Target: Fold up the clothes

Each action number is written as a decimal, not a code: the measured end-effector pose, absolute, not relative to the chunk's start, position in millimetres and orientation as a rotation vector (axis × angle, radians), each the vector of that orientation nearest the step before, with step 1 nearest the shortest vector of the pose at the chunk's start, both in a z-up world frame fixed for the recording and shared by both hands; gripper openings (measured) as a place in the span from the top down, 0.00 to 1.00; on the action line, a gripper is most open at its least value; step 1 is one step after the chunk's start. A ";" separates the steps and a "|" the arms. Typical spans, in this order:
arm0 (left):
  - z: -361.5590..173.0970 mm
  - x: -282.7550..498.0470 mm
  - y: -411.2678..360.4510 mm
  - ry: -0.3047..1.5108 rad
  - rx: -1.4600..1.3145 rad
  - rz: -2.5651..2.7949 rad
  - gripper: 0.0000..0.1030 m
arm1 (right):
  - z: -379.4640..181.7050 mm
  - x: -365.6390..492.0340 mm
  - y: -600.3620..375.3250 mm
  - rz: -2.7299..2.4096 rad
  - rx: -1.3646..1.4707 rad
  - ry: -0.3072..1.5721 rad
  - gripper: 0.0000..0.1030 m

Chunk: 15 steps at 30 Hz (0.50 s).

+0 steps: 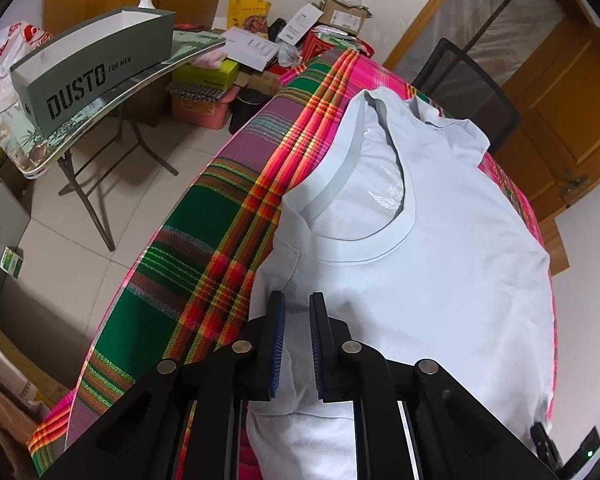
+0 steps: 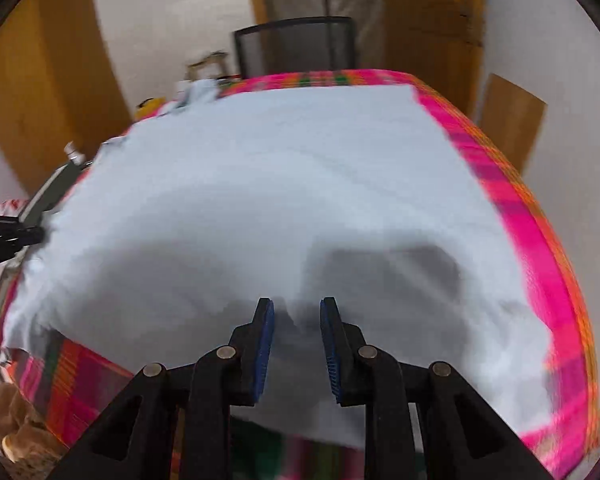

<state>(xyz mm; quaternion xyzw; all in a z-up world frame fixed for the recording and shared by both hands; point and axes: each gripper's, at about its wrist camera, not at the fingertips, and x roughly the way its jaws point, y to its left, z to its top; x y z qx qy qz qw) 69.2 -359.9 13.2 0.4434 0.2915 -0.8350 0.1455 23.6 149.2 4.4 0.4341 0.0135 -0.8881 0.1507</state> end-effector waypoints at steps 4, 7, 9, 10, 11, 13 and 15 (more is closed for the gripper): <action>13.7 68.1 -357.5 0.807 1.281 -2.413 0.87 | 7.6 41.4 193.7 -2.635 1.262 0.006 0.74; 13.7 69.3 -358.3 0.818 1.279 -2.410 0.87 | 8.9 54.3 223.0 -2.673 1.259 -0.058 0.76; 13.9 70.1 -358.7 0.831 1.280 -2.402 0.87 | 10.4 60.7 237.6 -2.715 1.275 -0.079 0.74; 13.9 70.9 -359.7 0.855 1.280 -2.393 0.87 | 11.0 63.2 244.1 -2.742 1.288 -0.081 0.74; 13.8 71.8 -360.7 0.879 1.281 -2.383 0.87 | 11.0 65.2 250.4 -2.755 1.292 -0.098 0.74; 13.8 73.2 -363.3 0.931 1.291 -2.365 0.87 | 12.0 68.1 261.8 -2.770 1.284 -0.155 0.74; 14.3 76.2 -364.8 0.974 1.303 -2.351 0.85 | 16.2 69.1 270.1 -2.816 1.261 -0.198 0.74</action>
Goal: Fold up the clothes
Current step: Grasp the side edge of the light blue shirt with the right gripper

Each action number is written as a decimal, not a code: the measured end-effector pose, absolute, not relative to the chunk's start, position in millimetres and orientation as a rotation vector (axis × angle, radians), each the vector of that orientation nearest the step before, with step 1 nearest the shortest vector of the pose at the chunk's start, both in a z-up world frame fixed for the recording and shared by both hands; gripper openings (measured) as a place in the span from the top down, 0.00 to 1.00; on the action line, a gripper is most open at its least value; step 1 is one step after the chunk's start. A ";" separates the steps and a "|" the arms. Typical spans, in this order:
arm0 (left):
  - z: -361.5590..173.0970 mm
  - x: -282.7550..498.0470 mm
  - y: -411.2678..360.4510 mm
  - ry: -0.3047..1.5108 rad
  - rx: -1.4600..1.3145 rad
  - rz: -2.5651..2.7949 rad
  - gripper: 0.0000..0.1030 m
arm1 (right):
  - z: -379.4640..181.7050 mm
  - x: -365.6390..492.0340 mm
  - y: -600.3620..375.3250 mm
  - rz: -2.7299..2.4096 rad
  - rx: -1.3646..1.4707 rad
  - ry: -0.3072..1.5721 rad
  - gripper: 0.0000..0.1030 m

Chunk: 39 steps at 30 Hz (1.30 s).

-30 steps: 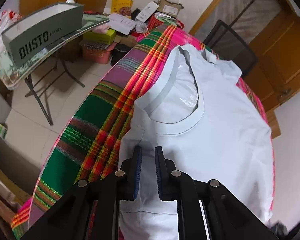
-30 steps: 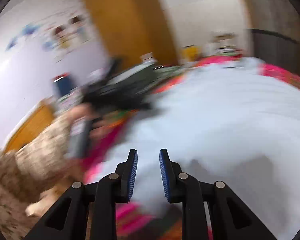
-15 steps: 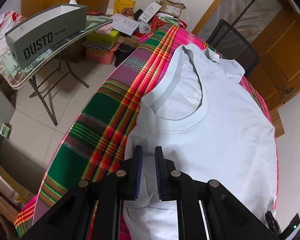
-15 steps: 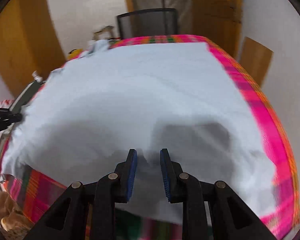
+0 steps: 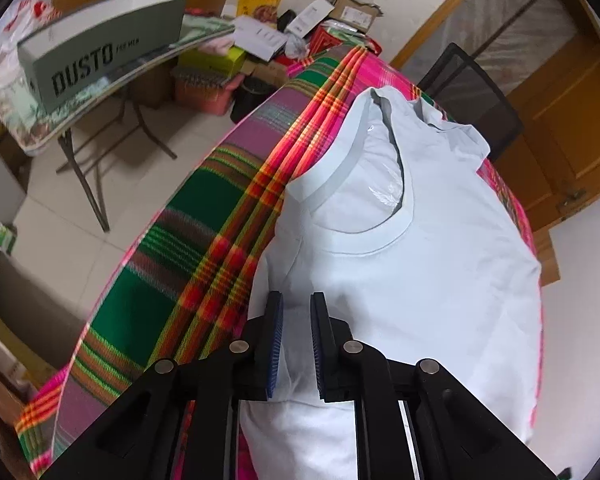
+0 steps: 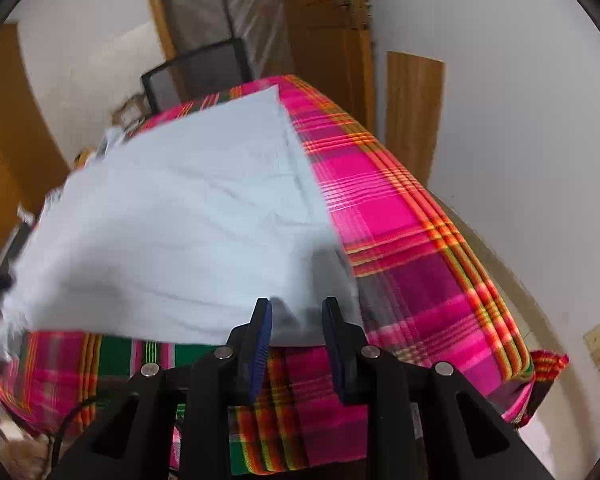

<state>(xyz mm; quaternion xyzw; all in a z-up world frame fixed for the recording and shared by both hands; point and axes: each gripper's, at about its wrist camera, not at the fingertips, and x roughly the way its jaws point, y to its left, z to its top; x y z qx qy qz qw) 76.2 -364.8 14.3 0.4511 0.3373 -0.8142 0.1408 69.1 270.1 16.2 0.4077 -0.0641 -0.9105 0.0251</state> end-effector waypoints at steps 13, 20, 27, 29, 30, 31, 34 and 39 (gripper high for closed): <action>20.6 95.3 -341.0 0.941 1.340 -2.393 0.60 | 9.0 69.6 278.4 -2.808 1.265 -0.155 0.76; 19.9 97.0 -341.6 0.956 1.322 -2.387 0.60 | 12.0 72.6 295.4 -2.744 1.279 -0.280 0.95; 19.2 98.2 -342.2 0.958 1.310 -2.394 0.60 | 12.1 80.1 295.5 -2.819 1.311 -0.164 0.96; 19.2 97.8 -341.5 0.954 1.312 -2.388 0.60 | 12.6 79.8 287.9 -2.835 1.315 -0.085 0.96; 19.3 97.7 -340.9 0.947 1.314 -2.386 0.60 | 13.5 79.7 287.1 -2.842 1.318 -0.069 0.96; 19.4 97.7 -340.0 0.944 1.314 -2.383 0.60 | 14.7 80.0 287.9 -2.852 1.321 -0.064 0.96; 21.7 99.4 -337.3 0.933 1.324 -2.356 0.60 | 18.5 81.0 290.1 -2.881 1.329 -0.049 0.96; 37.6 103.1 -314.8 0.802 1.343 -2.387 0.52 | 27.5 76.4 289.3 -2.832 1.207 -0.203 0.94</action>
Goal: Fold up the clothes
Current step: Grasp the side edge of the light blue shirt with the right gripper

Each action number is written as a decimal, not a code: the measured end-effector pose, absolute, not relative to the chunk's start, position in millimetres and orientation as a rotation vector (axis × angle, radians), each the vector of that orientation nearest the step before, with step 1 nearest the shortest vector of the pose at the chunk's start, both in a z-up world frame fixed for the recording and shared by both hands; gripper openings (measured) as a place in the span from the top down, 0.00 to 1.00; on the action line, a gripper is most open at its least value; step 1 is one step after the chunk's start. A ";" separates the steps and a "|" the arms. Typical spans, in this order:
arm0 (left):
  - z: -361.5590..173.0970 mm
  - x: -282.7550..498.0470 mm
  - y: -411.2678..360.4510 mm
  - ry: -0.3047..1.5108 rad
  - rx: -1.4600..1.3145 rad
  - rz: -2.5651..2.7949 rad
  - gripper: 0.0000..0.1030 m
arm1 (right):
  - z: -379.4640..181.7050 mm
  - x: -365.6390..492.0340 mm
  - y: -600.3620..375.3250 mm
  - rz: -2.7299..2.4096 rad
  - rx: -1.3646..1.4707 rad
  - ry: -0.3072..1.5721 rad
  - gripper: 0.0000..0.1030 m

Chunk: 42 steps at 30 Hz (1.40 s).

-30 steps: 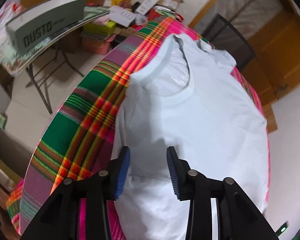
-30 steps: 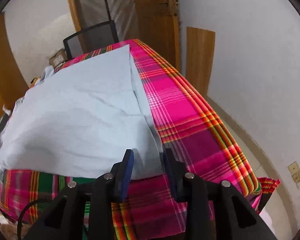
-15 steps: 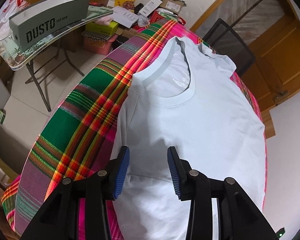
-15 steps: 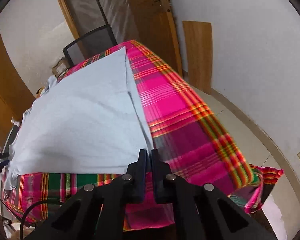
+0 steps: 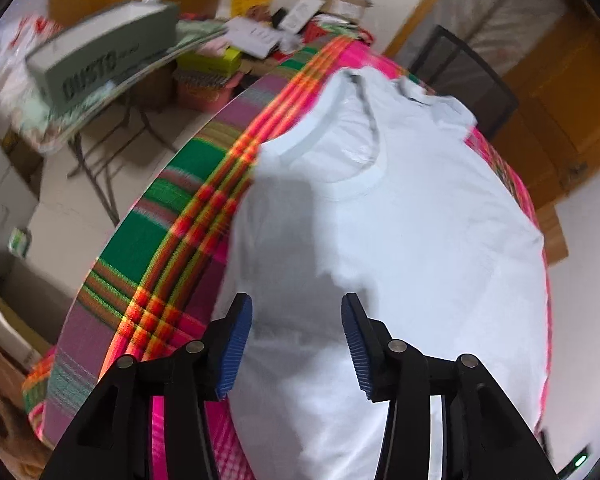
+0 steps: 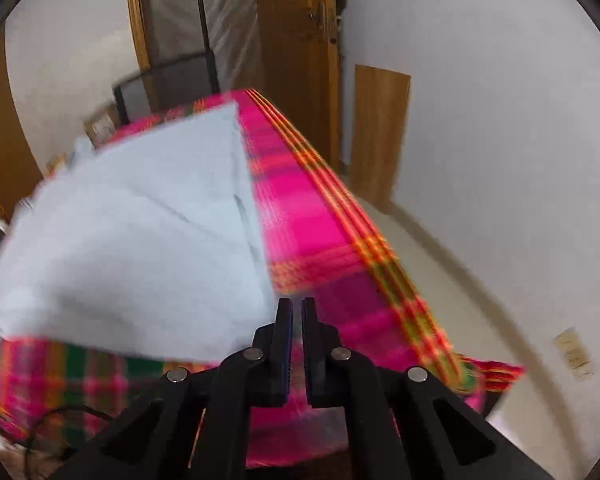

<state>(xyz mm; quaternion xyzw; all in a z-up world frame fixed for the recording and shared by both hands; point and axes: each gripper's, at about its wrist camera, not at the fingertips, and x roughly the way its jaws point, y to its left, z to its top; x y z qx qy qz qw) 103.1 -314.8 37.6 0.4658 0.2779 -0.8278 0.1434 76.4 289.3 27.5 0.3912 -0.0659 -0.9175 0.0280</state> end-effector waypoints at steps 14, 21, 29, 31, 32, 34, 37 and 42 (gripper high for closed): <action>54.1 97.8 -226.7 0.440 1.373 -2.629 0.40 | 1.7 44.7 257.2 -2.757 1.221 -0.063 0.91; 56.2 88.2 -203.4 0.375 1.366 -2.719 0.37 | 17.8 21.7 263.9 -2.777 1.192 -0.133 0.87; 32.4 74.5 -165.9 0.302 1.559 -2.808 0.37 | 19.1 -48.3 242.1 -2.696 1.219 -0.084 0.80; 25.9 75.3 -165.8 0.328 1.618 -2.811 0.37 | 12.4 -55.9 239.8 -2.674 1.237 -0.074 0.80; 23.8 77.5 -167.1 0.337 1.613 -2.800 0.37 | 8.8 -58.8 239.0 -2.666 1.245 -0.069 0.80; 21.4 77.2 -169.8 0.349 1.608 -2.796 0.37 | 1.6 -64.7 237.4 -2.649 1.261 -0.060 0.80; 19.7 74.0 -171.5 0.393 1.606 -2.787 0.34 | 0.6 -68.5 243.3 -2.652 1.251 -0.094 0.79; 16.9 78.9 -166.9 0.412 1.570 -2.803 0.29 | 1.1 -72.6 245.1 -2.721 1.277 0.000 0.88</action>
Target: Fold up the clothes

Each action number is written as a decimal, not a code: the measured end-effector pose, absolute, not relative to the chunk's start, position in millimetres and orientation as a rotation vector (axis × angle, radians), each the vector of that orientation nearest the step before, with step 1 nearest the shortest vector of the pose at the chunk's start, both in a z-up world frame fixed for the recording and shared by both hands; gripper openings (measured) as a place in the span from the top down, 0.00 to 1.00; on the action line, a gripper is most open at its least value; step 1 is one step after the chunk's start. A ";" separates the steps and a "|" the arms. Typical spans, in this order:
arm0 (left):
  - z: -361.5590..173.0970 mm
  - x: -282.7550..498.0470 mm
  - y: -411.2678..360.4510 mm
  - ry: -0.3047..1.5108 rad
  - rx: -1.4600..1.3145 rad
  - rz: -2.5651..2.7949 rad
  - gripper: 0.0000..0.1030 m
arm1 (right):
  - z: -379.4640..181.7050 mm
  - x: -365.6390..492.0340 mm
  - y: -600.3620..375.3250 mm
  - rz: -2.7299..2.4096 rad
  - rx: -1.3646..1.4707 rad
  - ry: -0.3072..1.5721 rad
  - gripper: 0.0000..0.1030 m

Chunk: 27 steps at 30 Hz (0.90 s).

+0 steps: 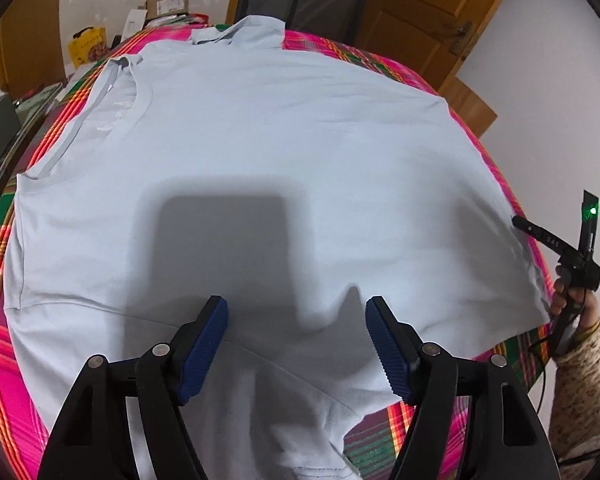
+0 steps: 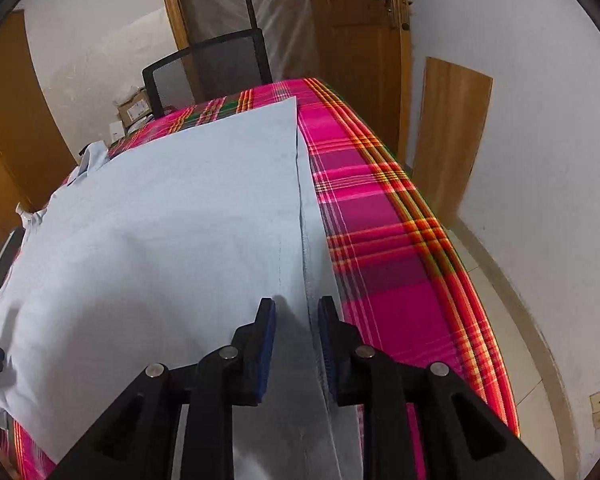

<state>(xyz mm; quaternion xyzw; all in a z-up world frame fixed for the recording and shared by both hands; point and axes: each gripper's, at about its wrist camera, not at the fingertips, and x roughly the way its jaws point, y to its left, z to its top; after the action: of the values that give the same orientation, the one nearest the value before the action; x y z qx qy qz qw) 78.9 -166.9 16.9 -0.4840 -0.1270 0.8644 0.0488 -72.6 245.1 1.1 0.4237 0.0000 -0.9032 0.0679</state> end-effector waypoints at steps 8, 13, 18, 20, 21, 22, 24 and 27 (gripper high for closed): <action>17.0 85.4 -175.1 -0.454 -1.438 2.639 0.29 | 3.4 -71.2 246.1 -2.790 1.277 0.079 1.00; 17.5 84.9 -178.2 -0.498 -1.434 2.627 0.29 | 10.0 -64.7 273.5 -2.789 1.210 -0.082 1.00; 16.5 80.1 -176.9 -0.548 -1.415 2.631 0.26 | 15.2 -71.5 271.3 -2.624 1.150 -0.160 0.90; 16.3 78.7 -175.9 -0.560 -1.416 2.637 0.25 | 11.0 -79.2 262.7 -2.591 1.184 -0.096 0.80; 16.2 77.7 -175.3 -0.566 -1.420 2.640 0.24 | 8.6 -83.1 258.4 -2.576 1.205 -0.061 0.80; 16.1 77.3 -174.5 -0.568 -1.423 2.643 0.24 | 4.6 -87.1 254.0 -2.573 1.235 -0.018 0.80; 15.7 77.8 -172.9 -0.553 -1.427 2.649 0.23 | 1.4 -89.1 250.7 -2.587 1.241 0.017 0.80; 15.4 77.5 -168.5 -0.505 -1.439 2.656 0.23 | -0.1 -89.7 249.9 -2.611 1.241 0.042 0.86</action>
<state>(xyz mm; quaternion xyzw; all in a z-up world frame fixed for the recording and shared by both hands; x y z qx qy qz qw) 77.5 -168.5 15.4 -0.4694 -0.1648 0.8666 0.0393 -89.7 249.9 -0.1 0.4257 0.0143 -0.8961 0.1248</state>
